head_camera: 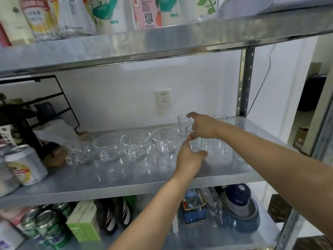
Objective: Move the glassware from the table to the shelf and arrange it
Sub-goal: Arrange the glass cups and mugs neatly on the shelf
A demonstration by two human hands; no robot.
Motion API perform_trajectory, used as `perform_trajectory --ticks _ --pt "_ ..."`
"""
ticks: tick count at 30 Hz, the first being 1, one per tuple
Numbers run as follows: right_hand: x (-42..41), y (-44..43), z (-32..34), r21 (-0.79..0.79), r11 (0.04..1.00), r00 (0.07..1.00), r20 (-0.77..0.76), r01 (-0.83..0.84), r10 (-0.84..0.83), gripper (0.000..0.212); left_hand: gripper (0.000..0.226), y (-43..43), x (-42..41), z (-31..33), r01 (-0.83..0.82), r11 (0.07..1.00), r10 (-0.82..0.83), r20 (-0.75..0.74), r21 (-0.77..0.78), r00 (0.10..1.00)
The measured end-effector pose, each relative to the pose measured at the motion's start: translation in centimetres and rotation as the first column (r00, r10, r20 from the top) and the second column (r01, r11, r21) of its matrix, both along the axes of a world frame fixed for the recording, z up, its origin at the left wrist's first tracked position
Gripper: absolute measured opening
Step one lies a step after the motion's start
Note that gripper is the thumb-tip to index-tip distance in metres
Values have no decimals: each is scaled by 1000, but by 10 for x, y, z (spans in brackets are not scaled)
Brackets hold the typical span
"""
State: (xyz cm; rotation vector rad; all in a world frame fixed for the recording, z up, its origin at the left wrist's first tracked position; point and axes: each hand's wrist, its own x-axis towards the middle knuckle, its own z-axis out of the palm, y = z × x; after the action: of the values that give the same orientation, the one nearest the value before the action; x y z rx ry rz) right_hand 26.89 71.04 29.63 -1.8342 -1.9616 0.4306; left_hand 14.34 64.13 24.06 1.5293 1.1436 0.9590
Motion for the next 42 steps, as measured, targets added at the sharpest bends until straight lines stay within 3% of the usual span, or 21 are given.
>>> perform_trajectory --ticks 26,30,35,38,42 --pt "-19 -22 -3 53 995 993 -86 87 -82 99 70 -7 -5 -8 -29 996 28 -5 -81 1000" --pt "6 -66 16 233 950 959 -239 209 -152 78 75 -18 7 -3 5 999 -2 57 -48 998" --pt "52 -112 19 371 829 870 -424 419 -251 48 59 -20 33 10 43 999 -43 80 9 996" --pt "75 -135 4 361 780 819 -480 510 -313 51 50 -22 46 12 77 997 -76 90 -9 993" --pt "87 -153 -29 247 812 798 -473 528 -375 72 47 -29 60 10 139 989 -133 95 -51 987"
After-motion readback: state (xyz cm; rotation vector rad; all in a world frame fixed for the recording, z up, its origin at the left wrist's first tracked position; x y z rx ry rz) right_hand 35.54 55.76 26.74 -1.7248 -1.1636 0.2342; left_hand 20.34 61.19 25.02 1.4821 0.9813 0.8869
